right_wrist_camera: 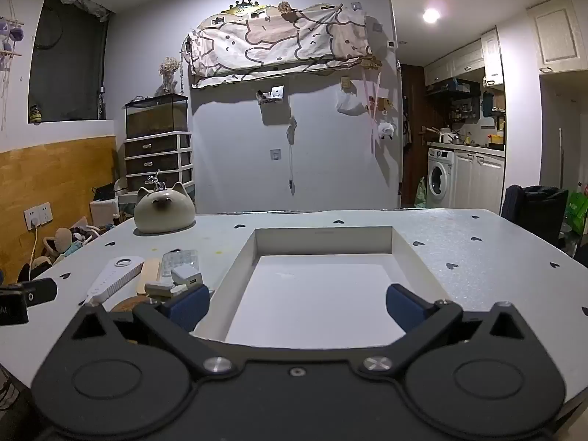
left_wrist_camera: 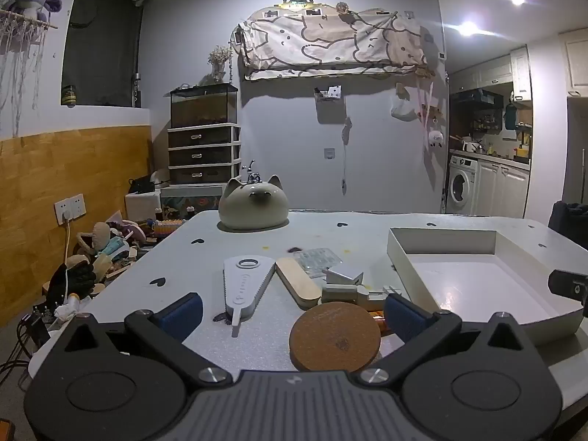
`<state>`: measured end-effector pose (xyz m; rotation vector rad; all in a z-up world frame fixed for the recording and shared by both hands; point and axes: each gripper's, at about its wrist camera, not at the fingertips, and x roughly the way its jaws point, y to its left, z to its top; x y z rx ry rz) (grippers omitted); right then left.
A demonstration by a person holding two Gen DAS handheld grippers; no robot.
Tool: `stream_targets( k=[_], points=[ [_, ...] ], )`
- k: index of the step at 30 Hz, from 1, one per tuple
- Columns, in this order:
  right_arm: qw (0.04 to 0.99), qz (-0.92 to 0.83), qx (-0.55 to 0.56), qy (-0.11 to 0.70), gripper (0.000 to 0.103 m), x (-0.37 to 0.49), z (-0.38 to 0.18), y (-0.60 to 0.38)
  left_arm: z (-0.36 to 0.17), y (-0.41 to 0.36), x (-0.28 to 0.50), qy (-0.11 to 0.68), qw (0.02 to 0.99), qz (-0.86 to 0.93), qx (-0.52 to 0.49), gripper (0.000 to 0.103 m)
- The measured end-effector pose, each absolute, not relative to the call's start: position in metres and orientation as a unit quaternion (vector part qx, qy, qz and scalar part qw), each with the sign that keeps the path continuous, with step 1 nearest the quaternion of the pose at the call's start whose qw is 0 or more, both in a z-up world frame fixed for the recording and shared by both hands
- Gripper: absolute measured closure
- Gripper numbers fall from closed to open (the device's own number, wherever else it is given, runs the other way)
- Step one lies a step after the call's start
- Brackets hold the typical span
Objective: Organize rigid objects
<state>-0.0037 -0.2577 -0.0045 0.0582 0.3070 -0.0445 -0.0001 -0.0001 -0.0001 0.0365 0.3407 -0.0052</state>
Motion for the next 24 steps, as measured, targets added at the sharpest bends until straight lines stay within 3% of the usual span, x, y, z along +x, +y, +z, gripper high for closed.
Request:
stream_targets(
  k=[24],
  points=[
    [0.987,-0.021,0.033,0.158,0.0,-0.0028,-0.0046,-0.2585,0.0001,0.0006,0.0003,0.172,0.985,-0.005,0.014,0.0]
  ],
)
